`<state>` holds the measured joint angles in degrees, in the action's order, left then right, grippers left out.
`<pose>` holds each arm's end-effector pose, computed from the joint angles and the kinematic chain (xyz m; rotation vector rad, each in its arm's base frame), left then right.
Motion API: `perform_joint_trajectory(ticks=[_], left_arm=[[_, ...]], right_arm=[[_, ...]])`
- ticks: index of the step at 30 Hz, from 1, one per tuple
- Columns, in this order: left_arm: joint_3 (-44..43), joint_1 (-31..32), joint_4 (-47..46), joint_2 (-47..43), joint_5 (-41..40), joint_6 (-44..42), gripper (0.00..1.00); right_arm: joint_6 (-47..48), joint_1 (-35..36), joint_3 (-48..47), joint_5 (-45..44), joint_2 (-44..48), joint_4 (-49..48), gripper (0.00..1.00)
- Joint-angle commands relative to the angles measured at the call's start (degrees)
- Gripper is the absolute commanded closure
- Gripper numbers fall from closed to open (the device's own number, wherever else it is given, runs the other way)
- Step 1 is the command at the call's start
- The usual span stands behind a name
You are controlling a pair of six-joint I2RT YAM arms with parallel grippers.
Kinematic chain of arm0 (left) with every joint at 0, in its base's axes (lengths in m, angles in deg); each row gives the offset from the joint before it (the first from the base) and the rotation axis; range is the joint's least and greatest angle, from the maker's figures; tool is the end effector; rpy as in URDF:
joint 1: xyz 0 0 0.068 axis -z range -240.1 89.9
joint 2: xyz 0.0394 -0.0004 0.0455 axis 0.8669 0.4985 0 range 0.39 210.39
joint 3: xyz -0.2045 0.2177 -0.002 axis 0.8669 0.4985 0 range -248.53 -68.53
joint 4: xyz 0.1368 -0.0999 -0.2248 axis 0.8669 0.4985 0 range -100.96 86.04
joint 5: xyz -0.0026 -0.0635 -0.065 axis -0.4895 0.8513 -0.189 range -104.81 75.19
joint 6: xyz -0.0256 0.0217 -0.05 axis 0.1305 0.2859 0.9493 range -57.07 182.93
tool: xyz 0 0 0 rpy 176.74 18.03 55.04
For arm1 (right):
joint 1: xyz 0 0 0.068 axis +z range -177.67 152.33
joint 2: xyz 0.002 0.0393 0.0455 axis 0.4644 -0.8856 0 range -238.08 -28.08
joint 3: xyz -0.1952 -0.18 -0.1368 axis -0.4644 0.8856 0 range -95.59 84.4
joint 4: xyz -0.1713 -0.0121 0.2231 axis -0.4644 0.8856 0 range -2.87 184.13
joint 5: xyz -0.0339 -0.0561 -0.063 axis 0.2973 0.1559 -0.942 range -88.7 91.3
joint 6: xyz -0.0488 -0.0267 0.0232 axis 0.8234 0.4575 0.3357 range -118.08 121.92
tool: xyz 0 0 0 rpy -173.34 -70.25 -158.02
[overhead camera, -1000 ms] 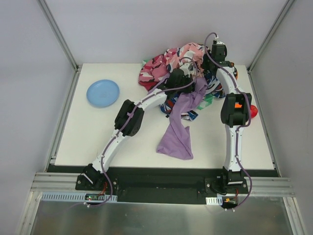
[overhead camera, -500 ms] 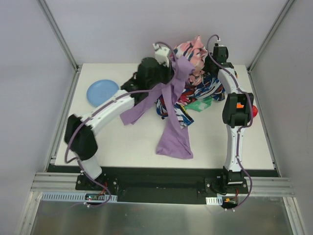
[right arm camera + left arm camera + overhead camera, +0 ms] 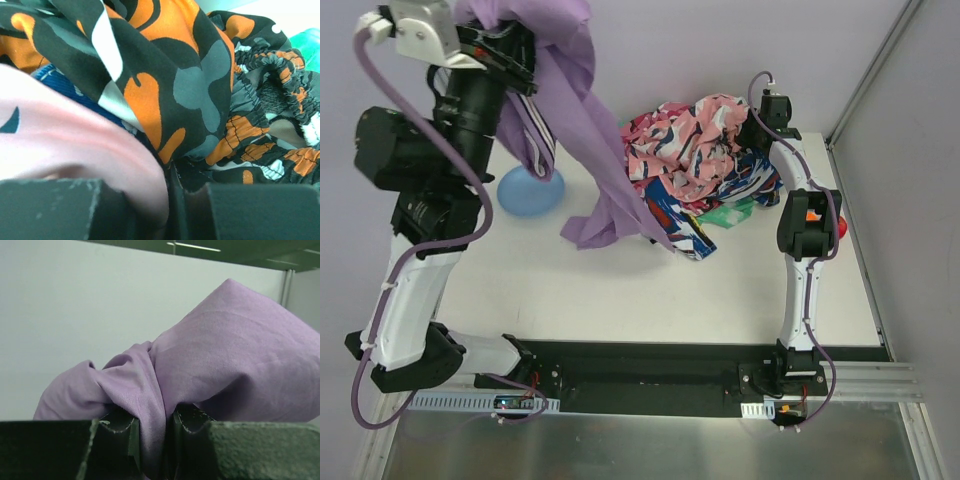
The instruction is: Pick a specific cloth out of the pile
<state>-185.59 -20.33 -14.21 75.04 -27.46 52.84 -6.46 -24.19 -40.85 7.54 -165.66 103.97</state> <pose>0.1457 -0.1084 0.7017 0.1357 0.7928 -0.4047 0.6095 0.0420 0.2537 0.0224 2.0852 0.2395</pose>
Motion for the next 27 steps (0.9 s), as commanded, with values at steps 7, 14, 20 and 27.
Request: perform_joint_trajectory(ticks=[7,14,20,27], left_arm=[[-4.67,0.22,-1.24,-1.00,-8.36,-12.49,1.00],[0.05,0.22,-1.32,-0.91,-12.93,-14.53,1.00],[19.98,0.22,-0.45,-7.14,-20.12,-4.79,1.00],[38.82,0.75,2.79,-16.11,-27.51,8.14,1.00]], right_arm=[[3.55,-0.67,2.11,-1.93,0.46,12.95,0.78],[6.71,0.29,3.79,-1.05,6.17,16.46,0.71],[10.13,2.49,6.59,-3.26,15.39,20.86,0.48],[15.32,4.07,11.16,-5.88,27.61,24.90,0.03]])
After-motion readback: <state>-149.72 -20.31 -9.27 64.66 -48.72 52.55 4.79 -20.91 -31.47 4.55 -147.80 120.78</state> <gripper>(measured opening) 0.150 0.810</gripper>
